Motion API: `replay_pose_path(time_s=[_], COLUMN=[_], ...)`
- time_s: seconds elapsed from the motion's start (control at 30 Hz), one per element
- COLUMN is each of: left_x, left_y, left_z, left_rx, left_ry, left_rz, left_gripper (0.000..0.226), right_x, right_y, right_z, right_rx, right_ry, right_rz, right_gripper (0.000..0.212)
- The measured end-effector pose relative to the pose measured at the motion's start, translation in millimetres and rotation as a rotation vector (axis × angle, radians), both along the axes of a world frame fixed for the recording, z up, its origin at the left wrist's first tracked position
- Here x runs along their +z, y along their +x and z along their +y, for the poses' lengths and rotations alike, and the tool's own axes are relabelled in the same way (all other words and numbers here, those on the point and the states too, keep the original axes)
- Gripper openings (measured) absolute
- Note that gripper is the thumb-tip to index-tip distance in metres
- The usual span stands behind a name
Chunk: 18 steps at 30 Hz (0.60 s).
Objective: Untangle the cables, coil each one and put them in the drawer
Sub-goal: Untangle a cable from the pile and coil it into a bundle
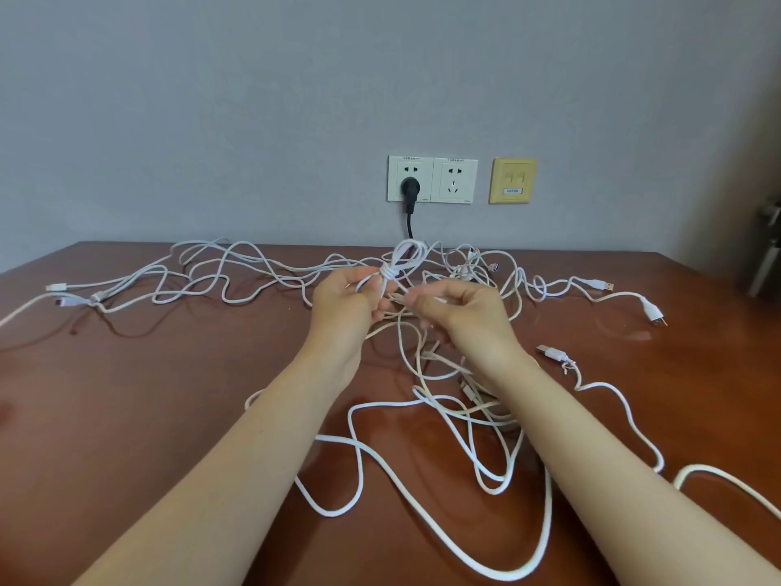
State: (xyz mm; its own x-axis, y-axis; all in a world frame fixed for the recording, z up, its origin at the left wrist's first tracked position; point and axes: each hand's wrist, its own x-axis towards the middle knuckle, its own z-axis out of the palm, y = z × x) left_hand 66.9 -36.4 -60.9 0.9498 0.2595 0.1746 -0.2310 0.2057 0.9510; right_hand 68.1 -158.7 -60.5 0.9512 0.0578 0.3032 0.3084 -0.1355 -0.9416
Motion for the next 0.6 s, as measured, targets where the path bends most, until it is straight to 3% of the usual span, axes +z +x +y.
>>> replay_pose_path(time_s=[0.2, 0.33, 0.47, 0.6], left_x=[-7, -11, -11, -8], left_y=[2, 2, -5, -7], left_z=[3, 5, 0, -2], left_rx=[0.134, 0.200, 0.079, -0.111], left_ry=[0.152, 0.436, 0.653, 0.613], left_rz=[0.062, -0.025, -0.086, -0.080], left_gripper=[0.024, 0.031, 0.038, 0.024], right_x=[-3, 0, 3, 6], right_y=[-5, -10, -13, -8], right_z=[7, 8, 6, -3], right_rx=[-0.045, -0.041, 0.037, 0.067], right_ry=[-0.255, -0.309, -0.257, -0.055], right_rz=[-0.124, -0.192, -0.188, -0.117], right_gripper=[0.007, 0.009, 0.013, 0.019])
